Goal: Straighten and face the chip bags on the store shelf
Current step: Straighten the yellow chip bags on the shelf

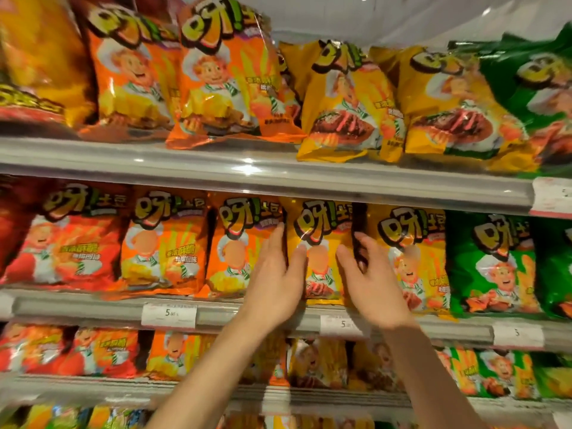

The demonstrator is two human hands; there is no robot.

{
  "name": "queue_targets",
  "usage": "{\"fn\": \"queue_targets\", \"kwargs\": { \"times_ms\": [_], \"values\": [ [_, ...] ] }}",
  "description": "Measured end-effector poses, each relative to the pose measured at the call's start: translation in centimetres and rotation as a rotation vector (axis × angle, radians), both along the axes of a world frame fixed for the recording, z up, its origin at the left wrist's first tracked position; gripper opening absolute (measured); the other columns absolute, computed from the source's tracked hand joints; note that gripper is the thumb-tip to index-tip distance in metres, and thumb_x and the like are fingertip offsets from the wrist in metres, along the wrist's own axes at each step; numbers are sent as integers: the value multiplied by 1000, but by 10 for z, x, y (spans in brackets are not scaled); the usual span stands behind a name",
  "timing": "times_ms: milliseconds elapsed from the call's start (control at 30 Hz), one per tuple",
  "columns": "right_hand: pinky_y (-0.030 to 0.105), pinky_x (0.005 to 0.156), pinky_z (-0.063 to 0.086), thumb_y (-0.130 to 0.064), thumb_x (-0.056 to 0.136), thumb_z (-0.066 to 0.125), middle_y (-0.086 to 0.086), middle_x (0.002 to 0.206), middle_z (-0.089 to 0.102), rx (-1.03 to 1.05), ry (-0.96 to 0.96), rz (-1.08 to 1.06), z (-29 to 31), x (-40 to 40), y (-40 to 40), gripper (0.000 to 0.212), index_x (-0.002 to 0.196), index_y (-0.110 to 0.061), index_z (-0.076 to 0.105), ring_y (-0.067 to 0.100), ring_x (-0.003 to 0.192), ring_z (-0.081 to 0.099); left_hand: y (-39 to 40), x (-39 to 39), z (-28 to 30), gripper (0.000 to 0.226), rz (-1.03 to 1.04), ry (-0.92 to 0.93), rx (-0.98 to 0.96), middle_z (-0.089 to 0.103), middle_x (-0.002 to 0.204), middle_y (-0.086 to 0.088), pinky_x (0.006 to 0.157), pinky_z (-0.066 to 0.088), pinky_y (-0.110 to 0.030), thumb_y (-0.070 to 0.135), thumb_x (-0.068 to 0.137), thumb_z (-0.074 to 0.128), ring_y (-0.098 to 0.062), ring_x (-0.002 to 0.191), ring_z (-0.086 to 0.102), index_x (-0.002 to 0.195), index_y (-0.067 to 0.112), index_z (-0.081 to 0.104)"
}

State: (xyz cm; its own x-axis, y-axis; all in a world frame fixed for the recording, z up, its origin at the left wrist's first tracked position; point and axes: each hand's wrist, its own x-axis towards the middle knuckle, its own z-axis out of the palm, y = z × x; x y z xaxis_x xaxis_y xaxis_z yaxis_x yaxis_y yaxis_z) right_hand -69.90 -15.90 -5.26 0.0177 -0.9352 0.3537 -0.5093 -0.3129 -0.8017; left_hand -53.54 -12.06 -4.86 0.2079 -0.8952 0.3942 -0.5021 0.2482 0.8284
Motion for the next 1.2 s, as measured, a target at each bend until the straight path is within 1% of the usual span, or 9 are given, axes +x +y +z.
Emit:
{"fn": "queue_targets", "kwargs": {
  "times_ms": [133, 233, 367, 600, 700, 767, 867, 1033, 1200],
  "values": [
    [38, 115, 27, -63, 96, 42, 3, 161, 31, 148, -38, 50, 8, 10, -20, 80, 158, -20, 16, 22, 146, 32, -28, -23, 8, 77, 16, 92, 93, 15, 165, -6, 122, 18, -34, 52, 102, 37, -19, 151, 17, 158, 13, 2],
    [36, 114, 26, -57, 98, 44, 6, 163, 25, 156, -94, 56, 8, 11, -24, 81, 159, -18, 8, 25, 148, 28, -44, -31, 10, 77, 51, 107, 104, 33, 156, -19, 116, 31, -43, 53, 102, 35, -30, 143, 34, 157, 11, 2],
    [35, 112, 27, -55, 99, 43, -1, 166, 16, 77, -75, 45, 4, 7, -20, 77, 158, -28, 1, 21, 149, 25, -59, -35, 13, 61, 121, 21, 76, 57, 127, -30, 93, 48, -44, 47, 103, 34, -42, 115, 57, 150, 10, 25],
    [37, 113, 23, -51, 104, 31, -2, 158, 19, 38, 15, 58, -2, 7, -18, 61, 156, -42, 0, 23, 147, 22, -63, -31, 15, 51, 70, 42, 44, 31, 157, -13, 108, 30, -29, 31, 107, 34, -29, 142, 33, 156, 25, 22],
    [36, 113, 23, -49, 104, 32, -1, 156, 20, 40, -3, 65, -2, 7, -18, 60, 156, -41, 2, 22, 147, 23, -69, -28, 14, 46, 38, 47, 81, 24, 162, -7, 102, 24, -17, 23, 107, 33, -25, 146, 27, 153, 17, 31],
    [35, 112, 22, -47, 105, 32, -2, 156, 19, 41, -18, 68, -2, 6, -18, 60, 156, -40, 3, 22, 146, 23, -73, -28, 13, 51, 40, 80, 65, 21, 164, -1, 97, 20, -12, 27, 107, 34, -23, 148, 24, 157, 24, 22],
    [36, 114, 22, -46, 104, 34, -2, 158, 17, 54, -44, 59, -1, 6, -20, 62, 157, -36, 3, 22, 147, 22, -72, -31, 12, 60, 47, 171, 62, 33, 159, -8, 94, 25, -17, 38, 106, 36, -25, 142, 36, 158, 27, 7],
    [39, 116, 21, -49, 104, 35, -5, 164, 10, 61, -67, 92, 5, 5, -27, 59, 155, -47, 5, 19, 150, 18, -65, -30, -1, 48, 71, -74, -34, 12, 164, -5, 108, 14, -19, 25, 107, 37, -27, 150, 12, 154, 18, 28],
    [36, 117, 18, -53, 102, 37, -9, 166, 7, 76, -36, 98, 10, 6, -30, 62, 156, -45, 7, 16, 152, 15, -71, -25, 13, 47, 73, 41, -62, 33, 157, -9, 112, 23, -22, 28, 107, 35, -25, 145, 31, 153, 21, 30]
  ]
}}
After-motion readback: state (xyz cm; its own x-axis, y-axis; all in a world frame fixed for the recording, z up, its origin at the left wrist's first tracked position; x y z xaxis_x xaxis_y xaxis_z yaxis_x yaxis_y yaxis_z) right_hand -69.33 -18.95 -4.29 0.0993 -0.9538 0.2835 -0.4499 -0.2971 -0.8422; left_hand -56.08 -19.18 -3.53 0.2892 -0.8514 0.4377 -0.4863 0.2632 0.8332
